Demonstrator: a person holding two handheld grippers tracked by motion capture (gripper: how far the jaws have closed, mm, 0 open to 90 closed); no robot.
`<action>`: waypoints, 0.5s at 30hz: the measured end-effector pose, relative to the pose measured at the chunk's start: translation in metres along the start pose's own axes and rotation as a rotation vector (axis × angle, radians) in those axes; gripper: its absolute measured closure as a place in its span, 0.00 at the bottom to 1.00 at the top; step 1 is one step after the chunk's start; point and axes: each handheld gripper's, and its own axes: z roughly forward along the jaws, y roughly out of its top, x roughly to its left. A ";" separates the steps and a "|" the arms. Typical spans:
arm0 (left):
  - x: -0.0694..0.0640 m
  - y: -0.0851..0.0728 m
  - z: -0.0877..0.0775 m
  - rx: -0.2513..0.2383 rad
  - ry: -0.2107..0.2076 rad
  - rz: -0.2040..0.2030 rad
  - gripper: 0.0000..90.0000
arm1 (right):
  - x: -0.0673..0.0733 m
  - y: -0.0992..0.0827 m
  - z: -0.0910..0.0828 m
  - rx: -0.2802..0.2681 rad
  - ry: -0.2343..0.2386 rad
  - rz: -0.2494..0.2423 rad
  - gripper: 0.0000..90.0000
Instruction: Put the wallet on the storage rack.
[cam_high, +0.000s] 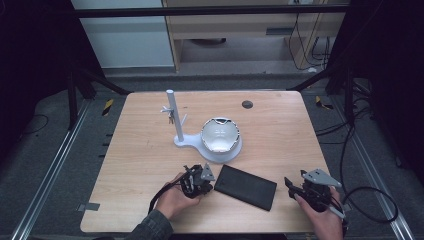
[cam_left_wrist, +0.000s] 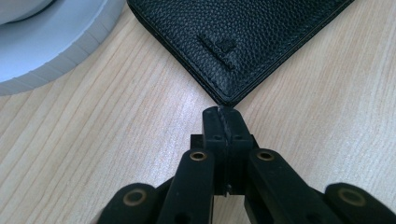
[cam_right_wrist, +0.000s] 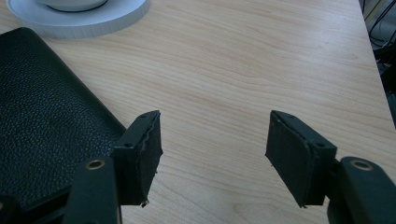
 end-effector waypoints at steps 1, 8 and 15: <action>0.000 0.000 0.000 0.000 0.000 0.000 1.00 | 0.000 0.000 0.000 0.000 0.000 0.000 0.40; -0.001 0.000 0.003 0.008 -0.006 0.011 1.00 | 0.001 0.000 -0.001 -0.003 0.003 -0.002 0.40; 0.000 -0.001 0.001 -0.028 0.001 0.003 1.00 | 0.005 0.003 -0.001 -0.018 0.022 -0.027 0.39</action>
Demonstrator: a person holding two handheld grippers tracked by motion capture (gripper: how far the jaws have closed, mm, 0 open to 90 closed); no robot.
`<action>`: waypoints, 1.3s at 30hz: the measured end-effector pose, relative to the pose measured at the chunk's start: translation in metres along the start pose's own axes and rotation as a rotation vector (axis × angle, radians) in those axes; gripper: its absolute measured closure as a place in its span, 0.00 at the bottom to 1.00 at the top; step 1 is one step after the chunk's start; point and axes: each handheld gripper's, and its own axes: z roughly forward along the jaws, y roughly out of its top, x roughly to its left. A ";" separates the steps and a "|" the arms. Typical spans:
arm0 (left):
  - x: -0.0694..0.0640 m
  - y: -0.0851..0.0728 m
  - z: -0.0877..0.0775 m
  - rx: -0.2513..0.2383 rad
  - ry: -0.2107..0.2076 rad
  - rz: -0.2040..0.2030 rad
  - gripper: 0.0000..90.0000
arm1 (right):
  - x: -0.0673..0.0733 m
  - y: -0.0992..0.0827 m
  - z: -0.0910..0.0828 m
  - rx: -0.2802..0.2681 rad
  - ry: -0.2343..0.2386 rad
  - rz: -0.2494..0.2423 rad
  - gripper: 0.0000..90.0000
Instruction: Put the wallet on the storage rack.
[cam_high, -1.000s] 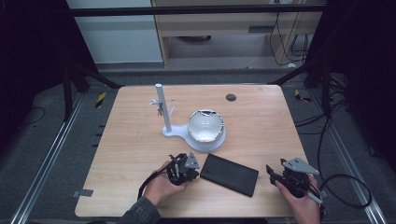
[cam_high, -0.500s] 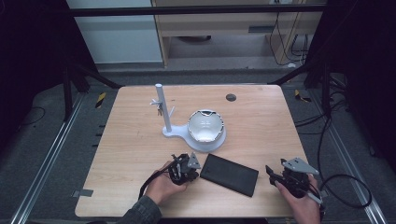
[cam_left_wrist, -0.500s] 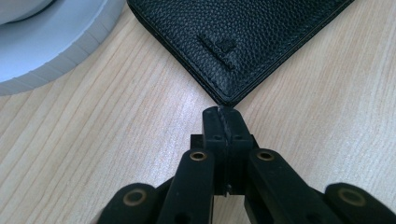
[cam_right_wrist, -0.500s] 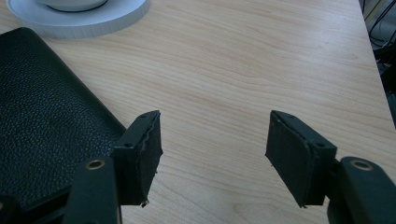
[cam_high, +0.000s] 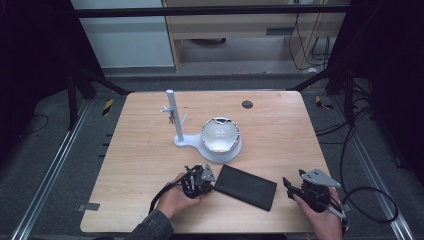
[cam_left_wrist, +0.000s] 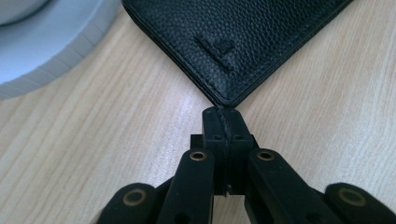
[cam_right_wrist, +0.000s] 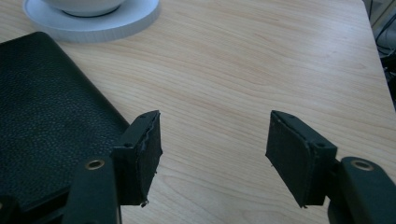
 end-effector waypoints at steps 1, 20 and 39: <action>0.000 0.000 -0.001 -0.010 -0.004 -0.006 1.00 | 0.002 0.001 0.000 0.000 0.008 0.001 0.39; 0.002 -0.004 0.001 -0.013 -0.008 -0.012 1.00 | 0.050 0.013 0.010 0.009 0.144 -0.132 0.31; 0.002 -0.001 -0.003 -0.068 -0.030 -0.031 0.99 | 0.069 0.015 0.013 0.039 0.223 -0.181 0.26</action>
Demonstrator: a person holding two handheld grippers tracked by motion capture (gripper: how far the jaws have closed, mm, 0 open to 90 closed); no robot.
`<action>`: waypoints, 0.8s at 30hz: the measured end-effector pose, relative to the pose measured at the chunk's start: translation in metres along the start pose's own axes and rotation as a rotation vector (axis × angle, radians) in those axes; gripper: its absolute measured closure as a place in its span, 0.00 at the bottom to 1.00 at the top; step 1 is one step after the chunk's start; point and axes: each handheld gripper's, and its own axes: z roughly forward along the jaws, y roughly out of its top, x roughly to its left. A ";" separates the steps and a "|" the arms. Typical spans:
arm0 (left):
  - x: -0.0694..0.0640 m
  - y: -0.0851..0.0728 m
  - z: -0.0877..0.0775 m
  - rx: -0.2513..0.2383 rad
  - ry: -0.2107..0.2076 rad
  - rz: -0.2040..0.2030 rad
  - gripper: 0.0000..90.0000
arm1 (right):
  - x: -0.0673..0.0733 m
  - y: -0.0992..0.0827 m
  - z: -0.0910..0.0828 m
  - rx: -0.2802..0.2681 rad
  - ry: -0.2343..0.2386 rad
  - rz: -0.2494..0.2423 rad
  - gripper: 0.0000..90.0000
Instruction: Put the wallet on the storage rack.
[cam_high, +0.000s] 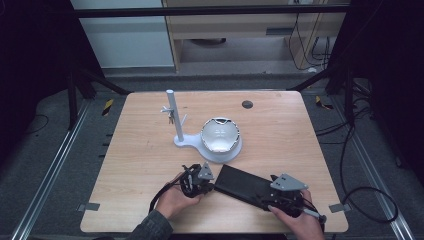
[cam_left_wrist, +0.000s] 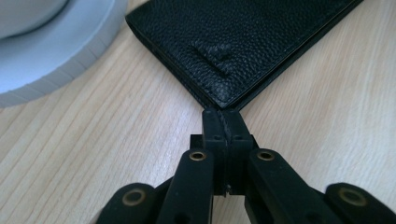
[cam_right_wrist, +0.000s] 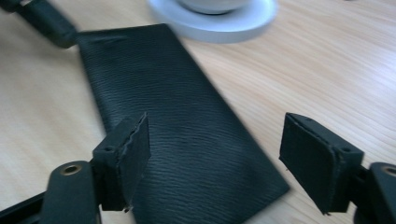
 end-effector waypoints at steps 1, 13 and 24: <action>0.000 0.001 -0.001 -0.008 0.003 -0.003 0.99 | 0.004 0.002 0.002 0.007 0.013 -0.012 0.24; 0.006 0.014 -0.006 -0.060 -0.007 -0.033 0.97 | 0.034 0.023 0.031 0.098 0.035 -0.137 0.15; 0.011 0.023 -0.010 -0.078 -0.007 -0.046 0.97 | 0.033 0.036 0.045 0.192 -0.004 -0.186 0.25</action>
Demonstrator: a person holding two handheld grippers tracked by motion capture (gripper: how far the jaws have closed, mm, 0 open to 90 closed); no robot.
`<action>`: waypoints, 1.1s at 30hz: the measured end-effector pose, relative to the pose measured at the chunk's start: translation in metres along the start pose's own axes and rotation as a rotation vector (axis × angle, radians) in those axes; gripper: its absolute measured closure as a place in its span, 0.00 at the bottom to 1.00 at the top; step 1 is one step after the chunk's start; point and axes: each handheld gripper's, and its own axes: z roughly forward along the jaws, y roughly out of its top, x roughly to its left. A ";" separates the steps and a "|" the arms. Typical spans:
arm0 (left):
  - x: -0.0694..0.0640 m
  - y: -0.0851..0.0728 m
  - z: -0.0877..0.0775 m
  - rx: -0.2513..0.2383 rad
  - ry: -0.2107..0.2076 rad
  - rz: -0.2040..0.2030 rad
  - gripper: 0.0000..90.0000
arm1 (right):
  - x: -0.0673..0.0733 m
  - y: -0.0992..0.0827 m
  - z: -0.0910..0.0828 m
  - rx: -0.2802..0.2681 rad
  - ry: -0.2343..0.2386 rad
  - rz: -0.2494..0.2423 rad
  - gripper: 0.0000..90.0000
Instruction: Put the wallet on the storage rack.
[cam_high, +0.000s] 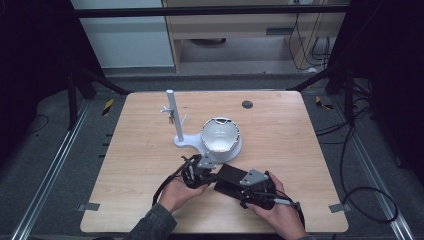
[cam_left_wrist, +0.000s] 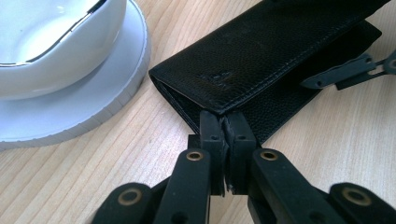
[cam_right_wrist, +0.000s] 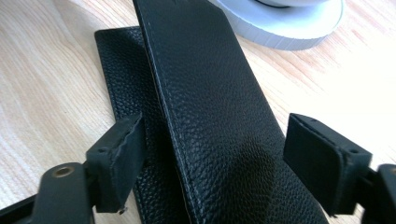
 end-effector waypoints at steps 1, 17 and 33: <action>0.000 0.000 0.000 -0.001 0.000 -0.002 0.97 | -0.001 0.000 0.001 0.006 -0.004 -0.001 0.27; 0.003 0.014 -0.001 -0.026 -0.008 -0.017 0.95 | -0.004 0.001 0.002 0.038 -0.120 -0.042 0.73; 0.008 0.014 -0.006 -0.097 0.021 -0.075 0.19 | -0.025 -0.011 -0.038 -0.182 -0.116 -0.050 0.93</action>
